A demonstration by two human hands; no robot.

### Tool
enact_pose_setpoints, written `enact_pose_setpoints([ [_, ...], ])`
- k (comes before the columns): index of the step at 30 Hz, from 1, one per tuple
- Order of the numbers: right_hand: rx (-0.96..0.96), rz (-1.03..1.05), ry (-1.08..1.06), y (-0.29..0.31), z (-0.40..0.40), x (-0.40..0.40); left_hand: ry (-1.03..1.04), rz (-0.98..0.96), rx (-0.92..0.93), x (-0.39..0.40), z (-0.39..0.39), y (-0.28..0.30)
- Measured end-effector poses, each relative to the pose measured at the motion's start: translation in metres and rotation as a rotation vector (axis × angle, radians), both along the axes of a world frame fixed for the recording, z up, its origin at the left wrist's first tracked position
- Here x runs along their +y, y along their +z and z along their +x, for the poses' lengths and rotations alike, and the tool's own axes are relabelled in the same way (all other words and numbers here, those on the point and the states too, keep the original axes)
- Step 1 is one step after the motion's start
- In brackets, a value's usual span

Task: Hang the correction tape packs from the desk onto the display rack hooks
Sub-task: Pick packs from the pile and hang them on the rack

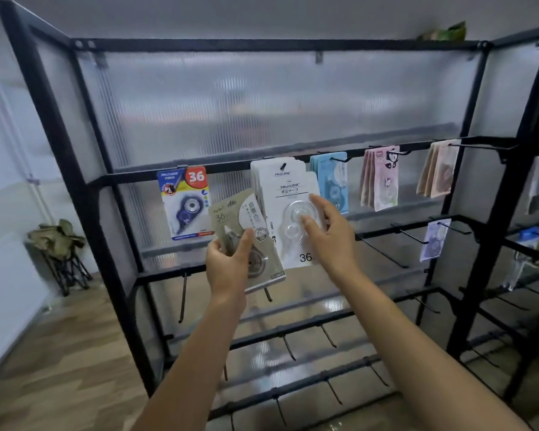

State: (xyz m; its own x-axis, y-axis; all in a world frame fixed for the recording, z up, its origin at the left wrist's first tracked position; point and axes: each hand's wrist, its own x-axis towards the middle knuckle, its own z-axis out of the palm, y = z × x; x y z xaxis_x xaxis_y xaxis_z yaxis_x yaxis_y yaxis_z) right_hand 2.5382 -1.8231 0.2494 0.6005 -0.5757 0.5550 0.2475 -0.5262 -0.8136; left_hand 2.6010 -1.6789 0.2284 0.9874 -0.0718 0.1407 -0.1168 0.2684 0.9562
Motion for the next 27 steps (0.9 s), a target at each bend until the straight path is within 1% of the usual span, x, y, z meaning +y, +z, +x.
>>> enact_pose_setpoints([
  [6,-0.024,-0.015,0.041,0.017,0.036,-0.014,0.0,-0.049,-0.038,-0.019,0.033,0.008],
  [14,-0.04,0.02,0.104,0.019,0.049,-0.032,0.015,-0.056,-0.069,-0.036,0.039,0.012],
  [22,0.007,0.009,0.135,0.017,0.056,-0.043,0.063,-0.029,-0.116,-0.041,0.036,0.008],
  [27,0.038,-0.035,0.098,0.011,0.061,-0.044,0.108,0.056,-0.157,-0.041,0.033,0.004],
])
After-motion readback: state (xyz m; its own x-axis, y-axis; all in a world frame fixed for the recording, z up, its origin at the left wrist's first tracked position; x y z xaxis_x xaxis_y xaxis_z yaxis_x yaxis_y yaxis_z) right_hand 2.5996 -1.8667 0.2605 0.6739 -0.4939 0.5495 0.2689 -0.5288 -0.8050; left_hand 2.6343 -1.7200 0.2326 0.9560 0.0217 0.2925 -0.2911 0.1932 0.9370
